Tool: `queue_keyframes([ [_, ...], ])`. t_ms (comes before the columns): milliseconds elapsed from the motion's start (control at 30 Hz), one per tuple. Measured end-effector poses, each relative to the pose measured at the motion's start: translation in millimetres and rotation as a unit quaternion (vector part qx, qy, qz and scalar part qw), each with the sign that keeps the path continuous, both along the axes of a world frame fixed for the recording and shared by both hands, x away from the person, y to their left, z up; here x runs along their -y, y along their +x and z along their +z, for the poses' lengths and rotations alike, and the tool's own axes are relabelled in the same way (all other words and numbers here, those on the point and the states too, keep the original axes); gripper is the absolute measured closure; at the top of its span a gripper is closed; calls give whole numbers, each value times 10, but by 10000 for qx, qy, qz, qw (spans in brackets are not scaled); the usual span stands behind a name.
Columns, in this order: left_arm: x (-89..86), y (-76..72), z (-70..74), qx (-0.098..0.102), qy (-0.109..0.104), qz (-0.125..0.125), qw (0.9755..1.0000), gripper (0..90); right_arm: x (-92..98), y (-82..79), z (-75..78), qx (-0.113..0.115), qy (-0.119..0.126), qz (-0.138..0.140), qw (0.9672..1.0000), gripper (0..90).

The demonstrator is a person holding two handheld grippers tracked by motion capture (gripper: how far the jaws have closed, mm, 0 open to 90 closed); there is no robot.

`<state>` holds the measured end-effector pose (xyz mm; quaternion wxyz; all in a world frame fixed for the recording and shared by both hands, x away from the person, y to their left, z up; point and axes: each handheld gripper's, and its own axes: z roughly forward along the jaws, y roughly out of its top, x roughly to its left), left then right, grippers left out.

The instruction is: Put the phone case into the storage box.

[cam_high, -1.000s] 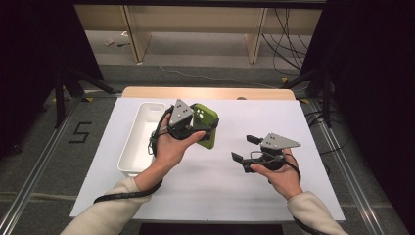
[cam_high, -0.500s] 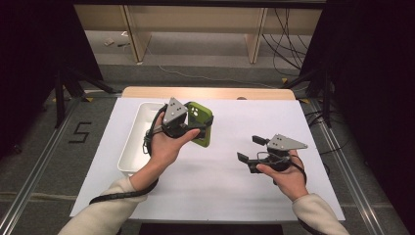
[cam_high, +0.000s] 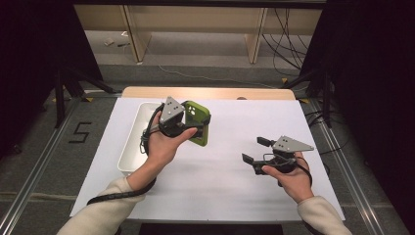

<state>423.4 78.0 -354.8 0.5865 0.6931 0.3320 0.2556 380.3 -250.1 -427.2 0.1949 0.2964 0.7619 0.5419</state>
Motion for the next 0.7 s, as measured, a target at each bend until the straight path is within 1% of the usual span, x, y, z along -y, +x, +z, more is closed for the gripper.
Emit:
queue_keyframes([
  [400,-54,7,23,14,-10,55,10000,165,80,-24,-11,-8,15,-69,10000,159],
  [700,-89,16,37,15,-11,98,10000,165,92,-25,-28,-37,12,-61,10000,159],
])
